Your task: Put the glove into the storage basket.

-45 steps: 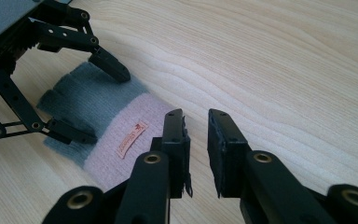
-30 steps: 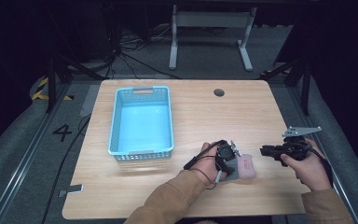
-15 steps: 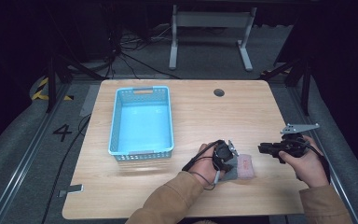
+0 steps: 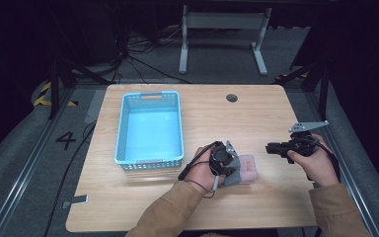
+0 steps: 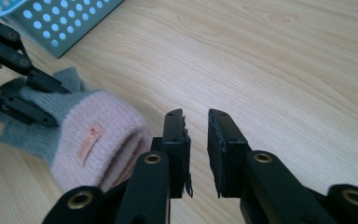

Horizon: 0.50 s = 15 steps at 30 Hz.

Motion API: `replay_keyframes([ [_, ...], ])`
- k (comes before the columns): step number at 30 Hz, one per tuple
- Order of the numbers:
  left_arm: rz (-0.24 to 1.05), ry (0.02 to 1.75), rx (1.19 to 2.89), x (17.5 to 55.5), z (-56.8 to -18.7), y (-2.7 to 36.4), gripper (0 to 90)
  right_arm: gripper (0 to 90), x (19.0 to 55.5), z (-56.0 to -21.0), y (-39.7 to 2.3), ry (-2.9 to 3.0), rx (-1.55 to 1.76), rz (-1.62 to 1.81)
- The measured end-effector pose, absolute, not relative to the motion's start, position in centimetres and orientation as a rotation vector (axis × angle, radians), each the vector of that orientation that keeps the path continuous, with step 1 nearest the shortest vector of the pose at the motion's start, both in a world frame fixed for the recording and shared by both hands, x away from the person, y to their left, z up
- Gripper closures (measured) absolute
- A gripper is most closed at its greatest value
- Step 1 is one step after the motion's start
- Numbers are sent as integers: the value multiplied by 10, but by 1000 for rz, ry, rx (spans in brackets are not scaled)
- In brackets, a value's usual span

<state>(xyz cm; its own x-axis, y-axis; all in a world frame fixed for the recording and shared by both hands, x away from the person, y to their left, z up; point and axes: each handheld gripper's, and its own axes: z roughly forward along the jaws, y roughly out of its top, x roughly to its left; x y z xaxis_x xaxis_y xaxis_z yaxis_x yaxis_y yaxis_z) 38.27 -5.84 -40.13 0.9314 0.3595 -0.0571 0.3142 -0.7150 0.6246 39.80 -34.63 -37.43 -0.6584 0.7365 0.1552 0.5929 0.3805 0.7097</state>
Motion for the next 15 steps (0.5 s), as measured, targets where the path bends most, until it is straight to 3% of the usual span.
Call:
replay_keyframes([
  [15, 144, 507, 2399, 392, -367, -19, 741, 773, 415, -375, -334, 2488, 1170, 1157],
])
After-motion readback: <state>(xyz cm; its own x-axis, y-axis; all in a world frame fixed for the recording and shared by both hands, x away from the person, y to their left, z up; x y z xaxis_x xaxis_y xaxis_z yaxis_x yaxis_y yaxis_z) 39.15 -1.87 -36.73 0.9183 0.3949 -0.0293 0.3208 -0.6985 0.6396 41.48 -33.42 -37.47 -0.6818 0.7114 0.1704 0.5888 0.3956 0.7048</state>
